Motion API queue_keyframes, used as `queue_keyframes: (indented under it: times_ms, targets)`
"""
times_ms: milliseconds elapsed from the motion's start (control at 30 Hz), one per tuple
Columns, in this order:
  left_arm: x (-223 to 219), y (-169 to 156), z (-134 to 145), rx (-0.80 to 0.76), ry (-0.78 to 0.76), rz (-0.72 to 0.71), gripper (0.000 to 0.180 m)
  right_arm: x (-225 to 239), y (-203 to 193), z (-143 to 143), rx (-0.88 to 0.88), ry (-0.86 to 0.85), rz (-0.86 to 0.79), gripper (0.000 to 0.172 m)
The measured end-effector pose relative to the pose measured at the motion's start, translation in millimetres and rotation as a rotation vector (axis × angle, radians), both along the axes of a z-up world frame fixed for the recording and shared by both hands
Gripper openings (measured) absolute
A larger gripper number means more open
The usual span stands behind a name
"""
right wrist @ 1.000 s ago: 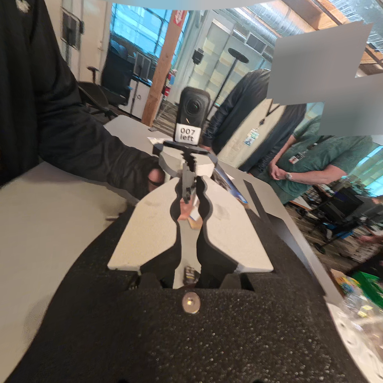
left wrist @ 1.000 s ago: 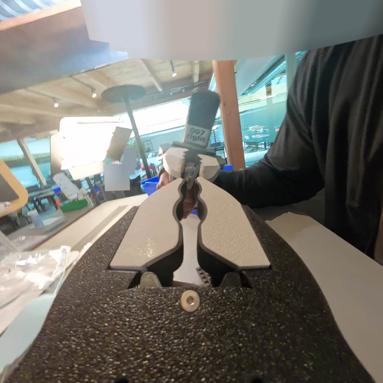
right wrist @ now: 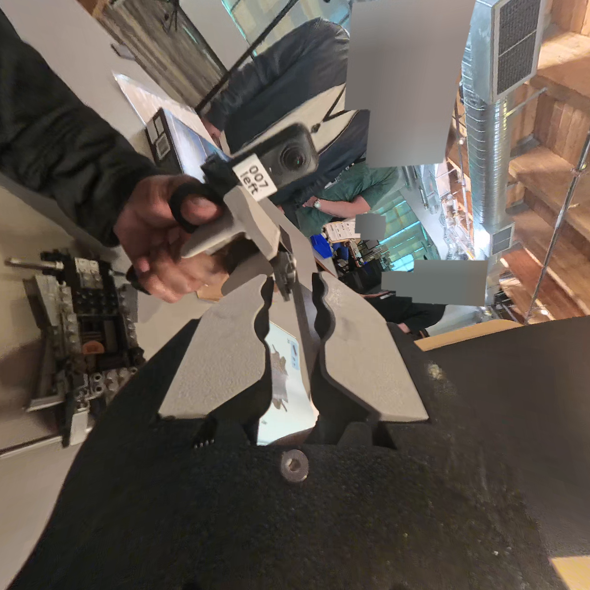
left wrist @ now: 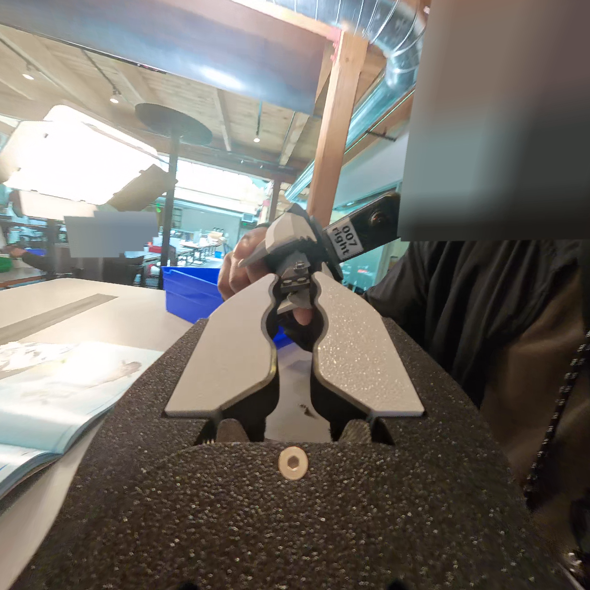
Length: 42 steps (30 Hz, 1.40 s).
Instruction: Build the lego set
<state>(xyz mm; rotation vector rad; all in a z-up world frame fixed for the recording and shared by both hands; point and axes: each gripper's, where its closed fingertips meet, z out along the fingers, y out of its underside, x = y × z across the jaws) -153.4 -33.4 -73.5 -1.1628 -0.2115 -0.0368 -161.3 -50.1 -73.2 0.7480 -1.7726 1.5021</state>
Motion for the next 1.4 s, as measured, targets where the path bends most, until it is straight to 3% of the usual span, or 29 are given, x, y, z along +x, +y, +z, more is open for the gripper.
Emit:
queue_keyframes:
  times_ms: [167, 633, 1033, 1400]
  targets:
    - [0.7, -1.4, 1.8, 0.087, -0.094, -0.105, 0.017, 7.8, -3.0, 2.5, -0.03, -0.104, 0.056, 0.013]
    - [1.8, -1.1, -1.4, 0.102, -0.144, -0.171, 0.017, 7.9, -3.3, -1.0, 0.005, -0.181, 0.088, 0.011]
    - [4.3, -0.7, -1.2, 0.037, -0.098, -0.132, 0.017, -1.7, -1.9, -6.2, -0.012, 0.088, -0.011, 0.009]
    - [5.0, 2.3, -6.2, -0.028, -0.071, -0.106, 0.017, 6.1, -1.7, -7.7, -0.008, 0.081, 0.033, 0.01]
